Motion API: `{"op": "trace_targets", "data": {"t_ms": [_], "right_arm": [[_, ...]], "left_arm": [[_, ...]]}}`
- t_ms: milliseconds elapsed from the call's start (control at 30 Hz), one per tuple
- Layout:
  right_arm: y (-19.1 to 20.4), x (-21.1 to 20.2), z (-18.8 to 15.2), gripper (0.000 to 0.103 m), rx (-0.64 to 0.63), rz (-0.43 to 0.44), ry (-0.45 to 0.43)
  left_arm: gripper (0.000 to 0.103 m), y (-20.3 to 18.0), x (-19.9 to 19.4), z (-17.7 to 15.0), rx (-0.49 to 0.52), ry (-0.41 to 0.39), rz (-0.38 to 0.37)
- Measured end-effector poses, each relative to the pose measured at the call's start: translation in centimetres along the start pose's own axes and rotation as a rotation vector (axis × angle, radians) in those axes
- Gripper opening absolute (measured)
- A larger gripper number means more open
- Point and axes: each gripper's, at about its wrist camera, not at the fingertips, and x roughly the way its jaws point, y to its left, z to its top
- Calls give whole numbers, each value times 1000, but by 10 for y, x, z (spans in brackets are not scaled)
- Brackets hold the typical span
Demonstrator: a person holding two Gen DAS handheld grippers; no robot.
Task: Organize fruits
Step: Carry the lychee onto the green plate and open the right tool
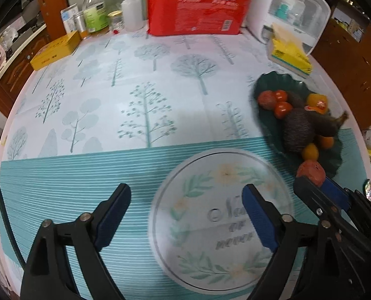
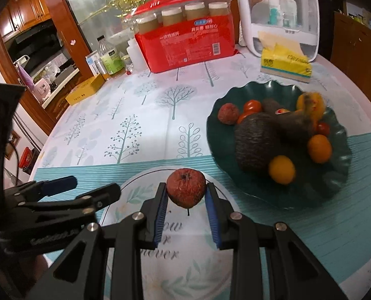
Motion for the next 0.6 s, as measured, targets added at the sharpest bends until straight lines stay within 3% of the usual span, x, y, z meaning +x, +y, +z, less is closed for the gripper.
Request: {"op": "trace_targets", "data": {"t_ms": [167,300,600], "right_arm": [[-13,-39,15,30,-27,-5,-41],[-29,-72,44,30,-50,-4,-74],[-77,-124,148,30,-151,-47,-153]], "left_arm": [[94,-29,-24,15,23,-29,-45],[96,-57,-49,44,62,-70,-35],[102,-103,-100,127,71,-232,-23]]}}
